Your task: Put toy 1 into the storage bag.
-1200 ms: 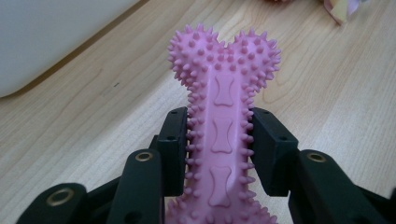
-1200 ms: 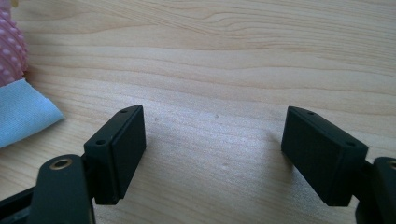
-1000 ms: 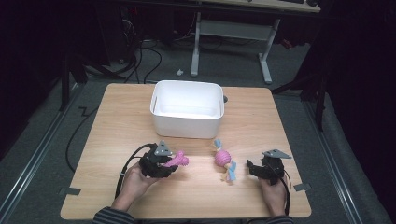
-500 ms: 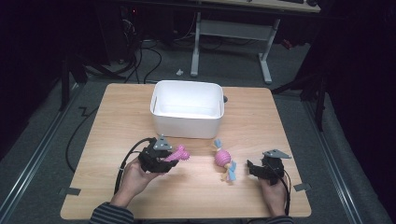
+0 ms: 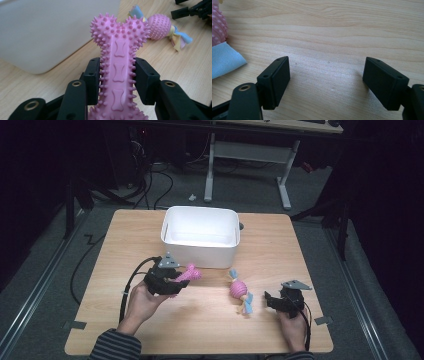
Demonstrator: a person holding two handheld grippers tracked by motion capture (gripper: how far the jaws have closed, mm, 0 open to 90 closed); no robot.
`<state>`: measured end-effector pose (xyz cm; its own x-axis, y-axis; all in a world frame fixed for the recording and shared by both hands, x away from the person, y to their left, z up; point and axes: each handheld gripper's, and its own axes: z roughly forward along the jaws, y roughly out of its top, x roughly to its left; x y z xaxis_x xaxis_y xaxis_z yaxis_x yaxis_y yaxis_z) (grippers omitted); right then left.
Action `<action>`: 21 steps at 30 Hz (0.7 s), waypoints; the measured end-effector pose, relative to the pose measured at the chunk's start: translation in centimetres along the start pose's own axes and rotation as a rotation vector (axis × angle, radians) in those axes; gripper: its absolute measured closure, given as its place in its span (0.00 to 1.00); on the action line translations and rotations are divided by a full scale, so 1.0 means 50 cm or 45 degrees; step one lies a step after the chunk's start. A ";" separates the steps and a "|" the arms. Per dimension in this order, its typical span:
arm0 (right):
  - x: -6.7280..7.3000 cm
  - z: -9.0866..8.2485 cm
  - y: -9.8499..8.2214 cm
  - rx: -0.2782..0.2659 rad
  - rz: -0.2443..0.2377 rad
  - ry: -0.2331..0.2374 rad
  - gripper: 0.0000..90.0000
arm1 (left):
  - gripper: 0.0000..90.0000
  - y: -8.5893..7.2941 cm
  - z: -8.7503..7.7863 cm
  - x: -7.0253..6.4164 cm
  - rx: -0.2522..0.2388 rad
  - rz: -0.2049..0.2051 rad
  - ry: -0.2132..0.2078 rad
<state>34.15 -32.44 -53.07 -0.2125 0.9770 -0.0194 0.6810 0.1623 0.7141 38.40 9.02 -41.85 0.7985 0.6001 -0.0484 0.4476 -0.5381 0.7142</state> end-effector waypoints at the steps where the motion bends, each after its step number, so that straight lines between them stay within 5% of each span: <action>1: 0.000 0.000 0.000 0.000 0.001 0.000 0.24 | 0.66 0.004 -0.002 0.001 -0.003 0.001 0.004; 15: 0.000 0.000 0.000 0.001 -0.003 0.002 0.24 | 0.65 0.065 -0.035 0.022 -0.057 0.007 0.063; 21: 0.000 0.000 0.000 0.001 -0.005 0.005 0.24 | 0.65 0.106 -0.050 0.045 -0.115 -0.054 0.040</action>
<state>34.15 -32.45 -53.06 -0.2180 0.9757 -0.0197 0.6806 0.1665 0.7135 41.56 8.98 -36.42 0.7661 0.6400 -0.0590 0.4414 -0.4571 0.7722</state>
